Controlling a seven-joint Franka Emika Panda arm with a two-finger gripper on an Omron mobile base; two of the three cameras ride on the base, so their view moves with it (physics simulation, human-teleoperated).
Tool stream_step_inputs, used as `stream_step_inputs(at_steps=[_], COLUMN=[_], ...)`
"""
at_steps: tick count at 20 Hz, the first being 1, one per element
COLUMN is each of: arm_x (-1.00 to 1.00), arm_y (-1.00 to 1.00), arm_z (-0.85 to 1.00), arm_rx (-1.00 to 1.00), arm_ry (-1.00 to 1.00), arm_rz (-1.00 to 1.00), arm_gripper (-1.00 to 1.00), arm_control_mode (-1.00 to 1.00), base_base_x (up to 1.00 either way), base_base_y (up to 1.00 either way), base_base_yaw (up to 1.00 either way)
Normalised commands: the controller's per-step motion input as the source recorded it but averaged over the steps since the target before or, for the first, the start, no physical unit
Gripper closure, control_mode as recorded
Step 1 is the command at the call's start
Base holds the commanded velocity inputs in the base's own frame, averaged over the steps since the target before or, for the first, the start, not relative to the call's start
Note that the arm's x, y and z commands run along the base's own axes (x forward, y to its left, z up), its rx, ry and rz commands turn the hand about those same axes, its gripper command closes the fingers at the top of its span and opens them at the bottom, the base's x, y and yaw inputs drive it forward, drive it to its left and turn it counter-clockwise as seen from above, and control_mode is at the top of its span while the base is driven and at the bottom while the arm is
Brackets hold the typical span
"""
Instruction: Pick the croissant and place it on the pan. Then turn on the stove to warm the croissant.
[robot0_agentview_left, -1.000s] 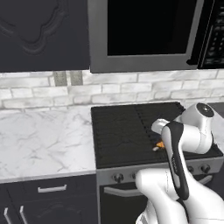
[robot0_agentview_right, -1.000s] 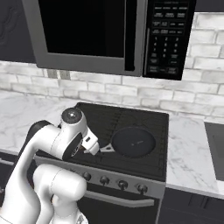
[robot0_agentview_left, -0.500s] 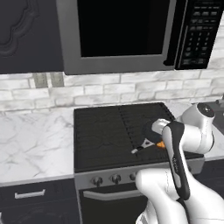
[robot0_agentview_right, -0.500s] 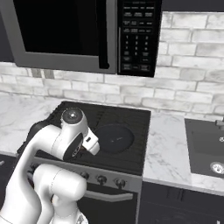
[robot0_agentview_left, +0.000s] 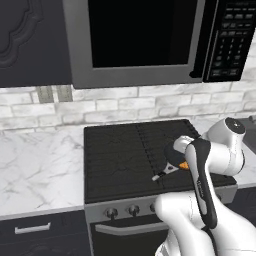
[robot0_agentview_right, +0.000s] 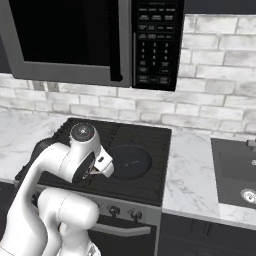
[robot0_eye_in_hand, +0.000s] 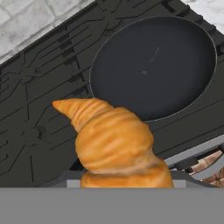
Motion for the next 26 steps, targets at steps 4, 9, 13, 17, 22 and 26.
stream_step_inputs(at_steps=[4,9,13,17,22,26], arm_x=[0.0,0.0,0.0,0.0,0.0,0.01], arm_y=[0.0,0.0,0.0,0.0,0.0,0.0], arm_z=[0.0,0.0,0.0,0.0,0.0,0.0], arm_rx=[0.0,0.0,0.0,0.0,0.0,0.0], arm_ry=[0.0,0.0,0.0,0.0,0.0,0.0], arm_rz=[0.0,0.0,0.0,0.0,0.0,0.0], arm_gripper=[1.0,1.0,1.0,1.0,1.0,1.0], arm_control_mode=[1.0,1.0,1.0,-1.0,-1.0,-1.0], base_base_x=[0.25,0.17,0.11,0.0,0.0,0.0], base_base_y=[0.0,0.0,0.0,0.0,0.0,0.0], base_base_yaw=[0.0,0.0,0.0,0.0,0.0,0.0])
